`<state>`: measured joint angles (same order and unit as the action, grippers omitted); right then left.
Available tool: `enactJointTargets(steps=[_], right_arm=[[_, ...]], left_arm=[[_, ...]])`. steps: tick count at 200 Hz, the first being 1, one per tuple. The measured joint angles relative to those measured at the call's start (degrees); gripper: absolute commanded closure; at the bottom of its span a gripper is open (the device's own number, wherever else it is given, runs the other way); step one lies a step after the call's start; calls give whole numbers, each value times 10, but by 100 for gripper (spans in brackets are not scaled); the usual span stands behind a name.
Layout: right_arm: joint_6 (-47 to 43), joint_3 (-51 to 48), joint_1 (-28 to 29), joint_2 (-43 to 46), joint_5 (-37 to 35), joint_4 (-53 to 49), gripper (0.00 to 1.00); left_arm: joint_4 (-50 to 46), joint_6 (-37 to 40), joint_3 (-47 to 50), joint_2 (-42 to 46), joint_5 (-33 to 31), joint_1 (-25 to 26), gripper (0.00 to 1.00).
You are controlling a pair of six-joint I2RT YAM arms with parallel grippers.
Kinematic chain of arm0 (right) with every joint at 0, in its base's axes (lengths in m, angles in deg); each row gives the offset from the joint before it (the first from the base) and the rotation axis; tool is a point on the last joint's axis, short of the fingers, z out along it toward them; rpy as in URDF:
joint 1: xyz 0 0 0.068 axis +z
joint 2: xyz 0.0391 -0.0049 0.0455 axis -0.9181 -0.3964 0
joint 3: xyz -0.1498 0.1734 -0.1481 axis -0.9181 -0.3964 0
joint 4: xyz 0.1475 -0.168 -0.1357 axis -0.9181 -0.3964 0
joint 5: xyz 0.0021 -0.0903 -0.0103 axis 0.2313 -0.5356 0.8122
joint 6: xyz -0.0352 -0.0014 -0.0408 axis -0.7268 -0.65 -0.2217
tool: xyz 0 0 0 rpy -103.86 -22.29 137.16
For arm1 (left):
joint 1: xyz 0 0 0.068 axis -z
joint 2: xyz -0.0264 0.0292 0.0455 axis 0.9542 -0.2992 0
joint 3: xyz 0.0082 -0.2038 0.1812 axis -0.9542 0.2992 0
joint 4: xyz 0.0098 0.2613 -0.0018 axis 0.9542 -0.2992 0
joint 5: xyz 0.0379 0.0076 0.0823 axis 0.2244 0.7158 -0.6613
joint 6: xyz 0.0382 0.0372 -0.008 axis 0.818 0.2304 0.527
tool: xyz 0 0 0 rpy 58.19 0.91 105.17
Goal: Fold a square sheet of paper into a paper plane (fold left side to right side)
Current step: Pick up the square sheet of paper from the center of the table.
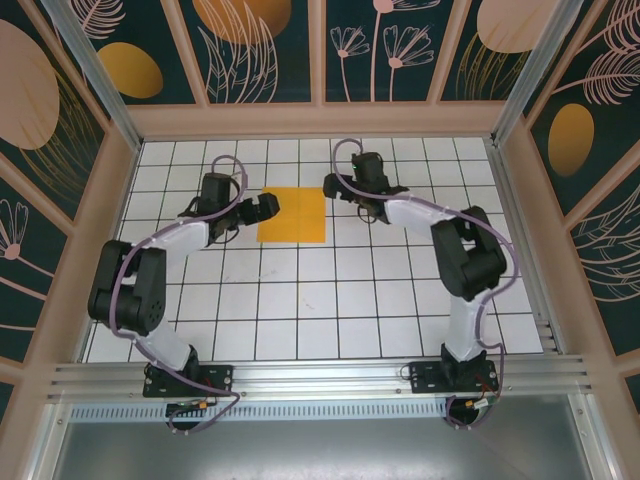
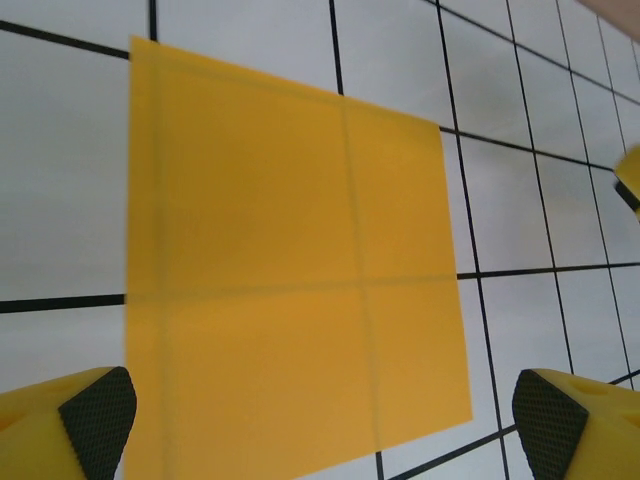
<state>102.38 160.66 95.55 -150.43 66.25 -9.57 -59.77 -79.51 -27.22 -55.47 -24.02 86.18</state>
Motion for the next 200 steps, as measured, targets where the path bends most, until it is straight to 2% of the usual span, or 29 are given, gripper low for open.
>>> enactJointTargets(steps=[45, 85, 200], right_arm=[[13, 149, 20, -123, 0, -59, 1], [13, 228, 37, -179, 0, -101, 1], [3, 262, 52, -203, 6, -150, 8]], left_arm=[[-24, -8, -16, -54, 23, 4, 1], [-32, -8, -22, -74, 36, 23, 1], [-33, -17, -27, -80, 37, 26, 1]])
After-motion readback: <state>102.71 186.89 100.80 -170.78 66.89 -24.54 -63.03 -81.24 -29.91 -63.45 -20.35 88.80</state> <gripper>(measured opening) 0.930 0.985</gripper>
